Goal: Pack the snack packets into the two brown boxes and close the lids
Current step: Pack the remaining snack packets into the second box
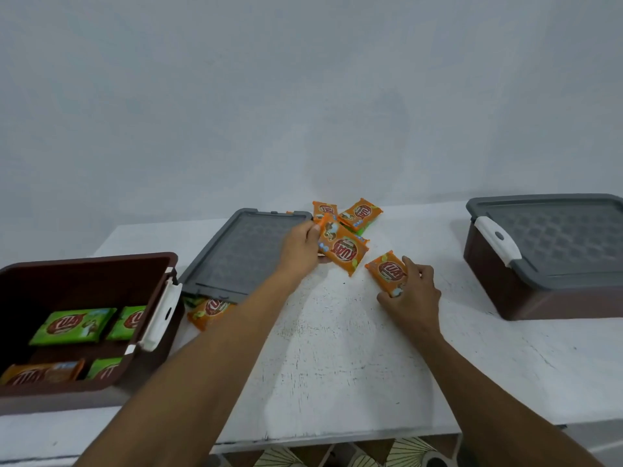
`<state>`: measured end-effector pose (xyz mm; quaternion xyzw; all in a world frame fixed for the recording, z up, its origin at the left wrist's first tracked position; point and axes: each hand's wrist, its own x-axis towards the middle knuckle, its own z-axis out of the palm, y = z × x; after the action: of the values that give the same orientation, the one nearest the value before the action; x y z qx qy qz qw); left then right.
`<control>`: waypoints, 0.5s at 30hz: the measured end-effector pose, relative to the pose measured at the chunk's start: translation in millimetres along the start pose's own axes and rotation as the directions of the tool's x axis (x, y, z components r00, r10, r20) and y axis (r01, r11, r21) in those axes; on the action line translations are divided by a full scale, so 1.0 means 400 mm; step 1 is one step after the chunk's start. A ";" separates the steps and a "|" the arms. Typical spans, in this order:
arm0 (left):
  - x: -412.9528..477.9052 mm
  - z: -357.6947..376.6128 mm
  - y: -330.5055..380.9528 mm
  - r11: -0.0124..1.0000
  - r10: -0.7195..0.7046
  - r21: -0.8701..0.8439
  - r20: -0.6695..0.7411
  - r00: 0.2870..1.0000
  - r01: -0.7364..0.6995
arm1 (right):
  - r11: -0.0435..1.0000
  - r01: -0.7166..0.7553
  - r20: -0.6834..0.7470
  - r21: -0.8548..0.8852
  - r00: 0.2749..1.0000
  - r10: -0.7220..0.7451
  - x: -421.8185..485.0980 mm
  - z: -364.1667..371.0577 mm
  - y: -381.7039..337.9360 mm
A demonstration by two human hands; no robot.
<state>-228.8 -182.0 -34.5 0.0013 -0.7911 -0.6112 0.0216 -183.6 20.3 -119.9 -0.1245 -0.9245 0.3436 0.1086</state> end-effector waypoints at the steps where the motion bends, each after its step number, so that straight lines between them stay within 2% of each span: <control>1: -0.002 -0.009 0.014 0.995 -0.065 -0.080 -0.004 0.998 0.065 | 1.000 0.015 0.003 0.022 1.000 -0.015 -0.004 -0.003 -0.002; 3: -0.012 -0.037 0.043 0.972 -0.143 -0.187 0.008 0.990 0.142 | 0.996 0.061 0.006 0.068 0.998 -0.062 -0.016 -0.015 -0.006; 6: -0.032 -0.109 0.081 0.945 -0.157 -0.281 0.057 0.986 0.167 | 0.983 0.096 0.025 0.154 0.995 -0.101 -0.040 -0.036 -0.020; 10: -0.038 -0.247 0.124 0.963 -0.094 -0.252 -0.006 0.996 0.090 | 0.956 0.128 0.059 0.265 0.987 -0.149 -0.074 -0.054 -0.127; 15: -0.050 -0.459 0.141 0.979 -0.036 -0.205 -0.153 0.988 0.004 | 0.918 0.266 0.195 0.294 0.924 -0.330 -0.121 -0.065 -0.333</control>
<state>-200.8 -344.9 65.6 0.0549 -0.7202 -0.6873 0.0772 -151.3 -76.4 -17.9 0.0769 -0.8852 0.4546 0.0628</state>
